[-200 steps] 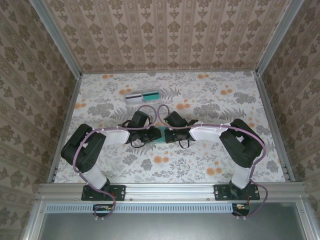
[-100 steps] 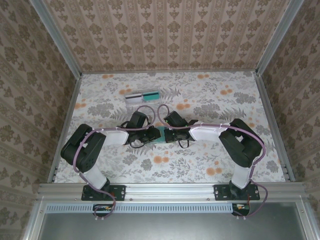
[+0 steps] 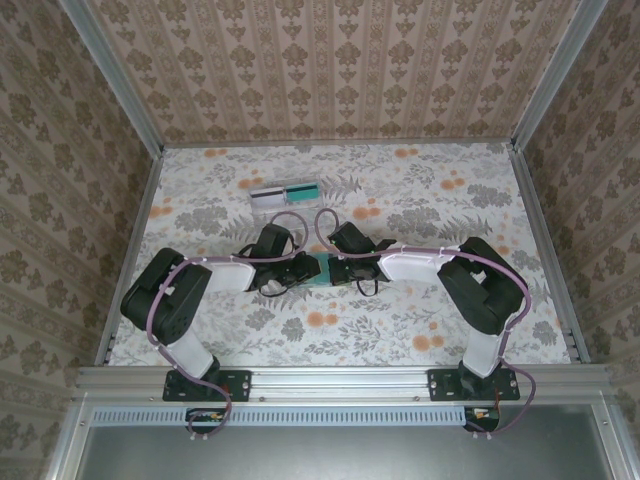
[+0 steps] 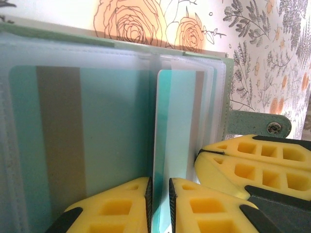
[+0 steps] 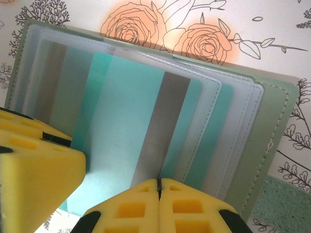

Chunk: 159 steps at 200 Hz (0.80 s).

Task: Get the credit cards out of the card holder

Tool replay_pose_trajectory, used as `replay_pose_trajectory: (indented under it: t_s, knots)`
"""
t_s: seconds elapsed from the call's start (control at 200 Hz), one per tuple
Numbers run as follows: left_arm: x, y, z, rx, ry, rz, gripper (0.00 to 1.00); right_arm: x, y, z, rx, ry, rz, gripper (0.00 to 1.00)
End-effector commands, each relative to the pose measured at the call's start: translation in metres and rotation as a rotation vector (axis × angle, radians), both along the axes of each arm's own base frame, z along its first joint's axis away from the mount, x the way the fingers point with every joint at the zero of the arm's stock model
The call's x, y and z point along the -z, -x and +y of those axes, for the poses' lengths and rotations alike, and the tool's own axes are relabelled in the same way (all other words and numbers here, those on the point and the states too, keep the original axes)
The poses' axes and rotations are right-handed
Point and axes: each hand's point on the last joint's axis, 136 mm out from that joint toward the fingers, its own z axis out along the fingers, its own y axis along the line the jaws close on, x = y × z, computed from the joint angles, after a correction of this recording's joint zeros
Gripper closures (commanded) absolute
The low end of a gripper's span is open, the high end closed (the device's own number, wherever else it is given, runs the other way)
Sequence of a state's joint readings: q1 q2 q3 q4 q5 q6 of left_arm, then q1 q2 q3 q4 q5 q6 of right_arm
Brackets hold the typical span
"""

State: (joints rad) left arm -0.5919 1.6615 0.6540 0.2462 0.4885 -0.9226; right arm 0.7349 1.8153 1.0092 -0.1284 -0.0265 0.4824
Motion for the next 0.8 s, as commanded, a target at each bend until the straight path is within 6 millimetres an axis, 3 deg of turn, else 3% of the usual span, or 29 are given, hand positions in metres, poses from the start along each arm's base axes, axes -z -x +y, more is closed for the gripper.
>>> replay_pose_trajectory:
  t_s: [0.0, 0.255, 0.505, 0.79]
  knots:
    - [-0.004, 0.001, 0.003, -0.014, 0.030, 0.006, 0.80, 0.026, 0.006, -0.014, 0.021, 0.070, 0.062, 0.94]
    - [-0.004, 0.001, 0.004, -0.021, 0.052, 0.005, 0.80, 0.025, 0.006, -0.013, 0.021, 0.067, 0.060, 0.94]
    - [-0.002, 0.001, 0.003, -0.019, 0.056, 0.010, 0.95, 0.025, 0.006, -0.013, 0.020, 0.066, 0.061, 0.94]
    - [-0.006, 0.000, 0.013, -0.035, 0.053, 0.009, 0.95, 0.030, 0.007, -0.018, 0.032, 0.081, 0.073, 0.94]
